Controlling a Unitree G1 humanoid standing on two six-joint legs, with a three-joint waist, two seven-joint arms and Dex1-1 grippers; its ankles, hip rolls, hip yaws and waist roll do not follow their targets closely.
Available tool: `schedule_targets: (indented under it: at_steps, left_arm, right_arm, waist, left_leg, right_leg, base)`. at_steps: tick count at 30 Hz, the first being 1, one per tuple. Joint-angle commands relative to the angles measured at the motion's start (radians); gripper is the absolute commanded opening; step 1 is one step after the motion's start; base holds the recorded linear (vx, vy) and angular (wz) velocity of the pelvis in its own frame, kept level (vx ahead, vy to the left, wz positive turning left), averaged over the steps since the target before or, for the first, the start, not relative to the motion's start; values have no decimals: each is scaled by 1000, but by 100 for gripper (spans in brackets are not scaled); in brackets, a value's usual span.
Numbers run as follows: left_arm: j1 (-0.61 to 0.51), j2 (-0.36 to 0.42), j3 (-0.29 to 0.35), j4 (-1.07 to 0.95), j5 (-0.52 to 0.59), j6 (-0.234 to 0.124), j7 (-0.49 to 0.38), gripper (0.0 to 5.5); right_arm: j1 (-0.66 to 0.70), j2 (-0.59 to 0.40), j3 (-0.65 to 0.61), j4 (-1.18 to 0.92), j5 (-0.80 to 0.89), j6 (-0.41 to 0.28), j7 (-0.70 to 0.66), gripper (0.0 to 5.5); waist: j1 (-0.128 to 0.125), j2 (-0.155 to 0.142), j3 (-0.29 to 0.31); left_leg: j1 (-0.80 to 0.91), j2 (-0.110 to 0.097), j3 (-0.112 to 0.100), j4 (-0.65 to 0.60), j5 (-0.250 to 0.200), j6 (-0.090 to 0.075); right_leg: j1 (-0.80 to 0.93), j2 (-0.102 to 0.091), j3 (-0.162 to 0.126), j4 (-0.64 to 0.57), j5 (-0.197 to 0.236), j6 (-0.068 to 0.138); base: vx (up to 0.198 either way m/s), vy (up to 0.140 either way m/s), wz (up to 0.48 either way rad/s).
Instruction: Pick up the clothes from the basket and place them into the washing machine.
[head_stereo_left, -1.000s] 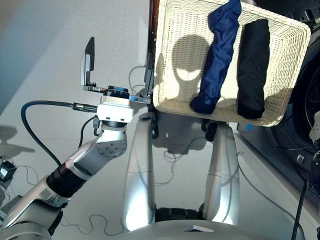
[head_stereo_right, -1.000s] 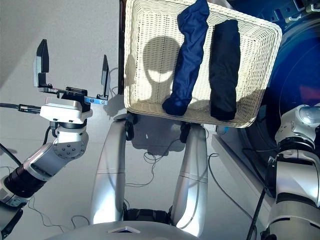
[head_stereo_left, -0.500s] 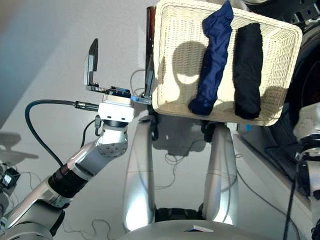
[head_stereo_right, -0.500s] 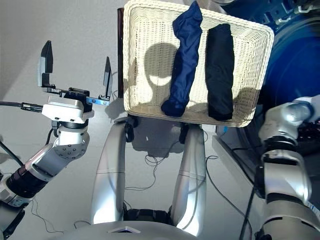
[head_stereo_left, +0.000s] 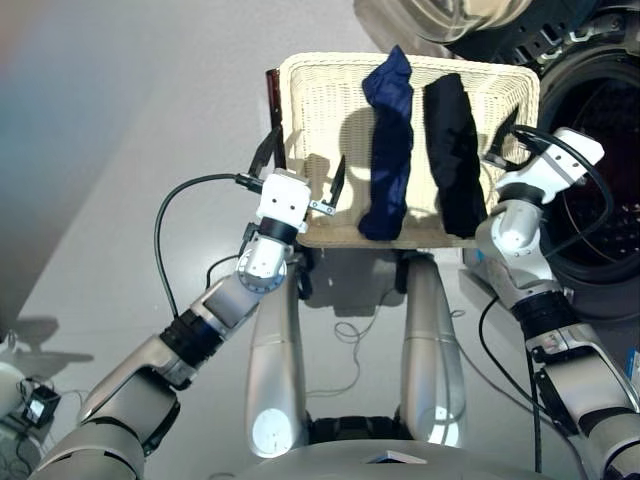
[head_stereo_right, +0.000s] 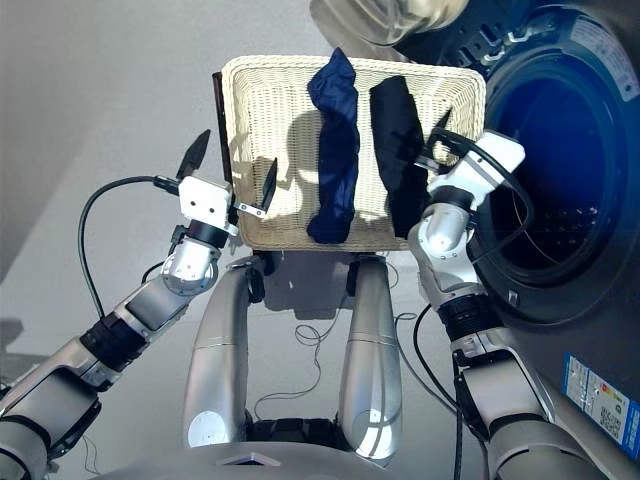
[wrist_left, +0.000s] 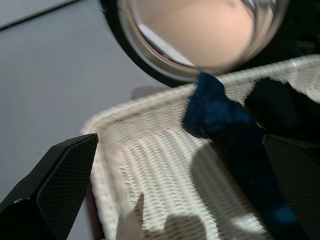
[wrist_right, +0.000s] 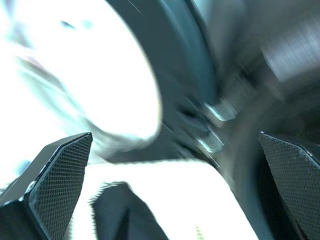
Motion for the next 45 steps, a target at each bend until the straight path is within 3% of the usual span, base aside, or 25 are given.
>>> schedule_targets:
  at_steps: [1, 4, 13, 16, 17, 18, 19, 20, 24, 32, 45]
  left_arm:
    - [-119, -22, -37, 32, 91, -32, 25, 550]
    - [-170, -56, -43, 75, 75, -39, 30, 550]
    - [-231, -201, -51, 249, -12, -25, 57, 550]
    - [-234, -233, -45, 327, -44, -12, 72, 550]
    - [-246, -241, -39, 348, -58, -11, 81, 505]
    - [-239, -261, -33, 397, -91, -5, 88, 345]
    - [-241, -261, -32, 399, -92, -5, 87, 405]
    - [-247, -267, -29, 418, -113, -7, 87, 550]
    - [-261, -277, -11, 460, -166, -8, 102, 550]
    - [-253, -312, 50, 528, -318, -12, 122, 550]
    - [-337, -322, 112, 698, -427, 24, 88, 550]
  right_arm:
    - [-90, 8, 18, -141, -114, -21, 12, 550]
    - [-169, 40, 77, -212, -217, 6, 10, 550]
    - [-353, 248, 236, -272, -227, 11, 63, 550]
    - [-384, 314, 274, -263, -211, 13, 76, 550]
    - [-409, 330, 283, -268, -210, 16, 80, 550]
    - [-416, 365, 302, -266, -201, 19, 86, 550]
    - [-417, 366, 302, -265, -201, 18, 85, 550]
    - [-429, 383, 316, -259, -195, 22, 90, 550]
    - [-460, 430, 334, -258, -193, 30, 91, 550]
    - [-479, 468, 342, -243, -193, 50, 81, 550]
    - [-499, 497, 355, -252, -157, 43, 108, 550]
  waist:
    - [-28, -33, -16]
    - [-38, -46, -16]
    - [-54, -81, -16]
    - [-55, -91, -16]
    - [-58, -95, -16]
    - [-58, -97, -16]
    - [-59, -96, -16]
    - [-60, -98, -16]
    - [-63, -101, -16]
    - [-68, -105, -16]
    - [-90, -117, -16]
  left_leg:
    - [21, 24, 2, 6, -36, -40]
    - [5, 31, 6, 21, -40, -42]
    - [-87, 46, 6, 98, -61, -42]
    - [-115, 54, -4, 167, -115, -48]
    - [-161, 56, -3, 176, -88, -42]
    - [-172, 61, -10, 225, -135, -48]
    - [-176, 61, -11, 229, -137, -48]
    - [-194, 65, -11, 244, -142, -48]
    - [-264, 75, -21, 299, -155, -49]
    - [-336, 86, -18, 326, -158, -47]
    - [-383, 107, -14, 336, -158, -53]
  right_leg:
    - [-21, 8, 13, -78, 43, 20]
    - [-43, 16, 18, -67, 43, 18]
    - [-136, 37, 28, -9, 30, 11]
    - [-160, 44, 24, 51, -23, 13]
    - [-203, 48, 26, 54, 5, 11]
    - [-212, 50, 19, 105, -40, 12]
    - [-215, 51, 18, 109, -42, 12]
    - [-237, 54, 16, 124, -45, 13]
    - [-307, 62, 7, 175, -54, 15]
    - [-392, 84, 0, 203, -50, 14]
    - [-457, 112, -3, 207, -39, 12]
  base:
    - [-33, 5, -183]
    - [0, 0, 0]
    - [0, 0, 0]
    - [40, -10, -67]
    - [-24, -62, -153]
    - [0, 0, 0]
    - [71, -30, -57]
    - [0, 0, 0]
    - [0, 0, 0]
    - [0, 0, 0]
    - [0, 0, 0]
